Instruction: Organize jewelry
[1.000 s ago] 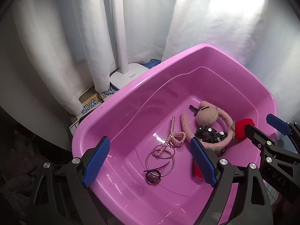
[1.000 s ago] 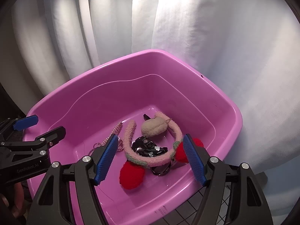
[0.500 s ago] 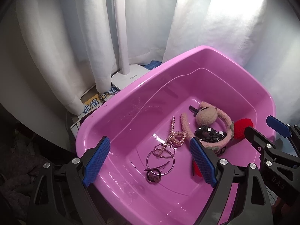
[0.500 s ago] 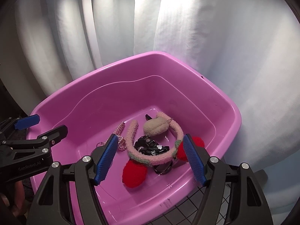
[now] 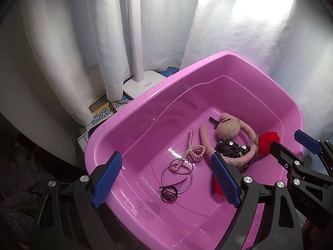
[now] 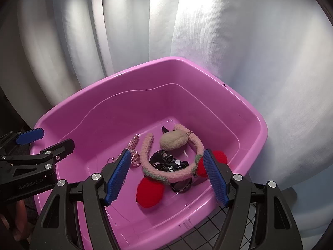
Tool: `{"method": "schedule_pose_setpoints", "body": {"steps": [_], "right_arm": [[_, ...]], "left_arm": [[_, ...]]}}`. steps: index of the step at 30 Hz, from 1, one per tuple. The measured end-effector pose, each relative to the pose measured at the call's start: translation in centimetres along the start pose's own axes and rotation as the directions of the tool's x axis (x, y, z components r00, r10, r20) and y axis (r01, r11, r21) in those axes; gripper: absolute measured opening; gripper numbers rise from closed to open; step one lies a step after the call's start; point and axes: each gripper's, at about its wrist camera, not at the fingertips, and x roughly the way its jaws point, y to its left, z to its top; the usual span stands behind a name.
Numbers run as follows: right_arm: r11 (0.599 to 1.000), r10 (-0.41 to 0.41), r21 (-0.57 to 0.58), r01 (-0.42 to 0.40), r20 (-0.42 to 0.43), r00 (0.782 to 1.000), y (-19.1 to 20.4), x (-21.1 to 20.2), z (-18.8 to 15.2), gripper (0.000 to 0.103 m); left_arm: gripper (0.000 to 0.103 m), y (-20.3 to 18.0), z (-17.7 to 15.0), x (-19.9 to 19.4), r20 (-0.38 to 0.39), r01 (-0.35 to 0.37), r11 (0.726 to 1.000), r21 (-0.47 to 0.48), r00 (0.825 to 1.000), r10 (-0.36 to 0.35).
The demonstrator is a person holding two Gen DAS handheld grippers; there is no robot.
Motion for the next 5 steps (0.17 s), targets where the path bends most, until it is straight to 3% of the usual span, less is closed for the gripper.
{"method": "schedule_pose_setpoints", "body": {"steps": [5], "right_arm": [[1.000, -0.001, 0.003, 0.001, 0.002, 1.000, -0.07, -0.06, -0.06, 0.069]], "left_arm": [[0.085, 0.04, -0.05, -0.19, 0.006, -0.006, 1.000, -0.001, 1.000, 0.006]]}}
